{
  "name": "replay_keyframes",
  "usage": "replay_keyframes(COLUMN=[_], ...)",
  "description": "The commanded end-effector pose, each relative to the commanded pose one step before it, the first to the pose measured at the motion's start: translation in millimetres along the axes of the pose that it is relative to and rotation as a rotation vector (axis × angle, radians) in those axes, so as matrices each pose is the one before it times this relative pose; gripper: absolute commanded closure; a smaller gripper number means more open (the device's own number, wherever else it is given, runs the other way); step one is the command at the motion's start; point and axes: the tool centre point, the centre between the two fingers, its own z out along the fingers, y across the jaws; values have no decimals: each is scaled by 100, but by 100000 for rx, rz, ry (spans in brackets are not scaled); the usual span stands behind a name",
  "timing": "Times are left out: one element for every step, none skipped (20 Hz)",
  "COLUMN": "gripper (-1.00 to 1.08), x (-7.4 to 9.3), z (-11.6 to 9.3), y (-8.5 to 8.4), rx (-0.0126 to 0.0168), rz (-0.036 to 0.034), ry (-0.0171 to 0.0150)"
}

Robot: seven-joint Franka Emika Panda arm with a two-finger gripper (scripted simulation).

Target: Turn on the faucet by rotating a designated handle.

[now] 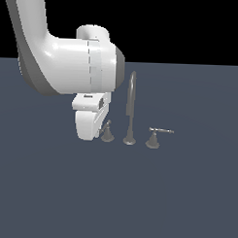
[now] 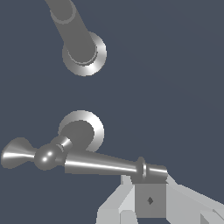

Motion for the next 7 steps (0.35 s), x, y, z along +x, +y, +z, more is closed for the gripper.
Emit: replay_keyframes(gripper=[108, 108, 108, 108, 108, 108, 108], x=[2528, 678, 679, 683, 682, 684, 0], z=[43, 37, 37, 38, 38, 38, 0], y=[-590, -151, -152, -154, -155, -158, 0], rx=[-116, -121, -121, -123, -121, -122, 0], rz=[2551, 319, 319, 324, 321, 324, 0], ry=[642, 112, 112, 115, 114, 116, 0])
